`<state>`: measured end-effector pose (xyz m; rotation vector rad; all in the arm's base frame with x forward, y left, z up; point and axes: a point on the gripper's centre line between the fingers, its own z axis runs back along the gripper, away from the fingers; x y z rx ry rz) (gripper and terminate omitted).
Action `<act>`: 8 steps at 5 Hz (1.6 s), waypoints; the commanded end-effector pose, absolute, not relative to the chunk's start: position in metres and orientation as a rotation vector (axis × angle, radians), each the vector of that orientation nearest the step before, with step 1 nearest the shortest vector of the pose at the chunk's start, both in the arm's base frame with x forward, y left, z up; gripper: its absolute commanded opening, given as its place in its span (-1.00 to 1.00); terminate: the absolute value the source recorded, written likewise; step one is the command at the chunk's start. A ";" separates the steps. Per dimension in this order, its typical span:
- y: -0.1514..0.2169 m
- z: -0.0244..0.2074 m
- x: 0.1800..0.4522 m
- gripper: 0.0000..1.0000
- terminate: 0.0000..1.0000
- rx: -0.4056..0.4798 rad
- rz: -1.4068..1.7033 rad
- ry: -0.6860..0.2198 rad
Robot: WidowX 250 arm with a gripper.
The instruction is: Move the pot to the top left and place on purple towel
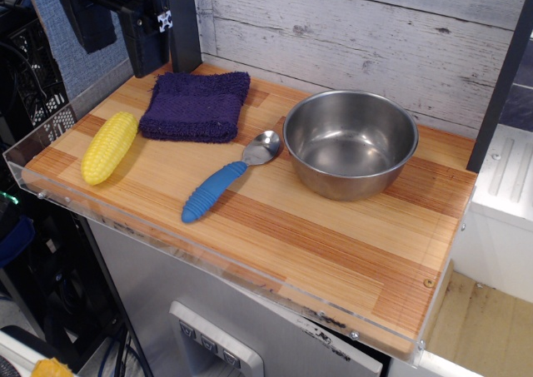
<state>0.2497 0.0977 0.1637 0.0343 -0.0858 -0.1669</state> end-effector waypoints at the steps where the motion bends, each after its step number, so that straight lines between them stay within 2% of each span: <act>1: 0.098 0.164 0.250 1.00 -1.00 0.034 -0.167 -0.086; 3: 0.014 0.158 0.260 1.00 -1.00 0.055 -0.357 -0.159; 4: -0.031 0.145 0.263 1.00 -1.00 0.043 -0.446 -0.202; 5: -0.052 0.131 0.283 1.00 -1.00 0.051 -0.382 -0.258; 6: -0.060 0.109 0.306 1.00 -1.00 0.029 -0.250 -0.237; 8: -0.086 0.061 0.337 1.00 -1.00 0.002 -0.226 -0.181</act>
